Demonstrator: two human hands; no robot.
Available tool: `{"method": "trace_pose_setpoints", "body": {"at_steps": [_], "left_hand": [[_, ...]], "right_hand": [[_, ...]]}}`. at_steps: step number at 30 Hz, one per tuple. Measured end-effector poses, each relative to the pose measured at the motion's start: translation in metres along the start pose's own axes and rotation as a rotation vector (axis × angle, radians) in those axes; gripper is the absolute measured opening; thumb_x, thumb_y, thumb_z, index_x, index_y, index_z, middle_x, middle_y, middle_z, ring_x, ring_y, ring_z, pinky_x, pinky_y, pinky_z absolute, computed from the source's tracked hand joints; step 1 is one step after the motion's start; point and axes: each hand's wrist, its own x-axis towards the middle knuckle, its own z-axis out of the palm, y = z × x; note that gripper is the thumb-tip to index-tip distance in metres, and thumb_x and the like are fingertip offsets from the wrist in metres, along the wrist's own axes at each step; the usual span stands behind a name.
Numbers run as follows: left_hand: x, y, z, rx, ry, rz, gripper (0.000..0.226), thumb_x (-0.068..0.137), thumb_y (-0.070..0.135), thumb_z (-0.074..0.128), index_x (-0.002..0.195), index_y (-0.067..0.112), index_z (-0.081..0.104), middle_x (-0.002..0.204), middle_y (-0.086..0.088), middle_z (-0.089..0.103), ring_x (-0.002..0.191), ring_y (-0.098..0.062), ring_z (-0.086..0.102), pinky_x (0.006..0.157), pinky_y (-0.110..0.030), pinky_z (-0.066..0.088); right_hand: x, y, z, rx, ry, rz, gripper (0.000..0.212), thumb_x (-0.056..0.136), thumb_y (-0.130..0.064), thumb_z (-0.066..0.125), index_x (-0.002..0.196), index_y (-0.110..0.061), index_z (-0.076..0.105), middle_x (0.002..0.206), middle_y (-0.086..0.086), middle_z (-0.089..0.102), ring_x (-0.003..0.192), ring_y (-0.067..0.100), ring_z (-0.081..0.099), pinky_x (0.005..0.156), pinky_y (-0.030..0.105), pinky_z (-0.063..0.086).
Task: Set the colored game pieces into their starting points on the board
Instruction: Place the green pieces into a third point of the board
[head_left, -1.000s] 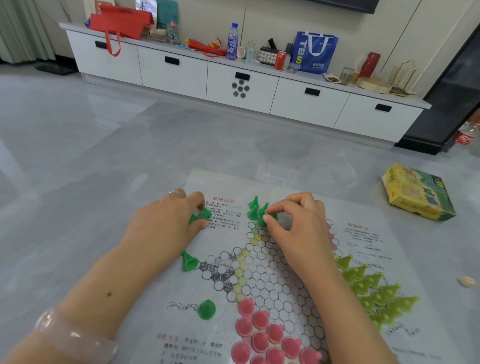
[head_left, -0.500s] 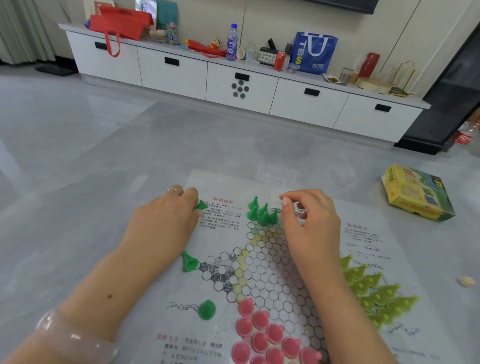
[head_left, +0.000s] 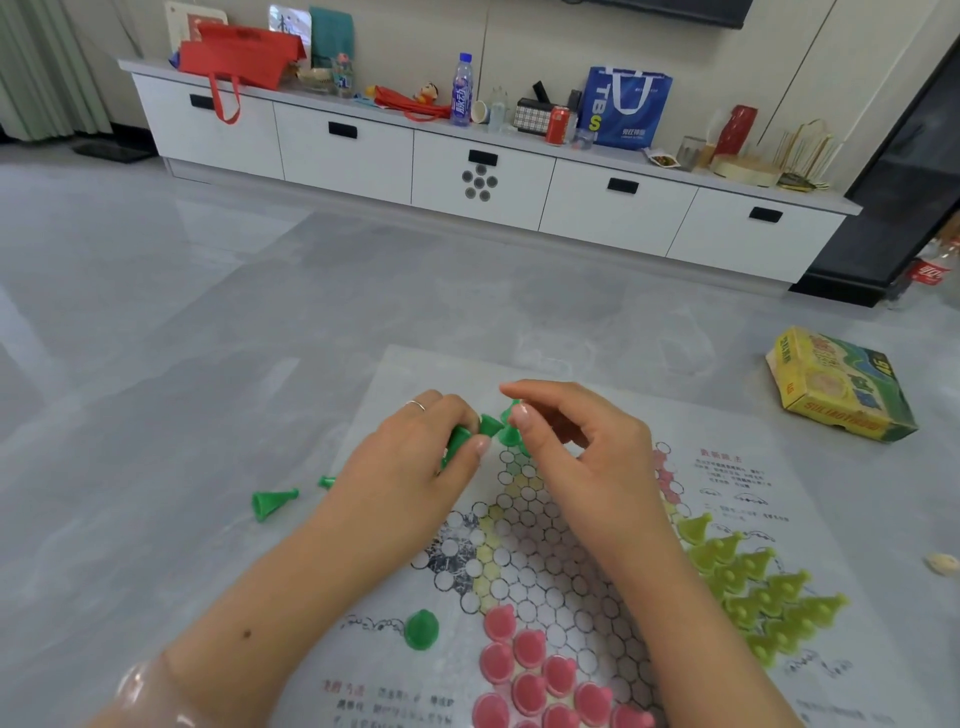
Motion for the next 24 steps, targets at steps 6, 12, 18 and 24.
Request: {"method": "trace_pose_setpoints", "body": {"at_steps": [6,12,18,24], "left_hand": [[0.002,-0.002,-0.005,0.043,0.009,-0.044,0.009,0.092,0.032,0.042,0.089,0.025,0.046,0.081,0.013,0.044,0.076,-0.001,0.043,0.067,-0.019,0.034],[0.003,-0.004,-0.007,0.203,0.004,-0.047,0.017,0.093,0.035,0.037,0.098,0.023,0.047,0.086,0.013,0.038,0.079,-0.009,0.045,0.071,-0.027,0.041],[0.002,-0.002,-0.009,0.225,0.001,-0.05,0.019,0.094,0.036,0.036,0.101,0.023,0.047,0.093,0.012,0.041,0.085,-0.012,0.05,0.073,-0.028,0.043],[0.002,-0.001,-0.009,0.223,-0.006,-0.05,0.018,0.094,0.036,0.037,0.1,0.023,0.048,0.092,0.012,0.042,0.082,-0.012,0.049,0.073,-0.029,0.044]], "right_hand": [[0.0,0.008,-0.002,-0.242,0.229,-0.077,0.018,0.086,-0.013,0.06,0.098,-0.025,0.066,0.081,-0.02,0.057,0.072,0.001,0.054,0.067,0.013,0.045],[0.003,0.023,-0.01,-0.428,0.147,0.114,0.005,0.084,-0.022,0.062,0.086,-0.022,0.066,0.076,-0.016,0.049,0.075,0.009,0.048,0.066,0.013,0.034],[0.003,0.024,-0.008,-0.499,0.019,0.167,0.007,0.082,-0.029,0.064,0.085,-0.024,0.067,0.074,-0.015,0.045,0.081,0.009,0.046,0.062,0.007,0.03],[0.003,0.024,-0.006,-0.497,-0.011,0.156,0.007,0.083,-0.027,0.063,0.083,-0.023,0.069,0.072,-0.014,0.044,0.08,0.009,0.045,0.06,0.008,0.029]]}}
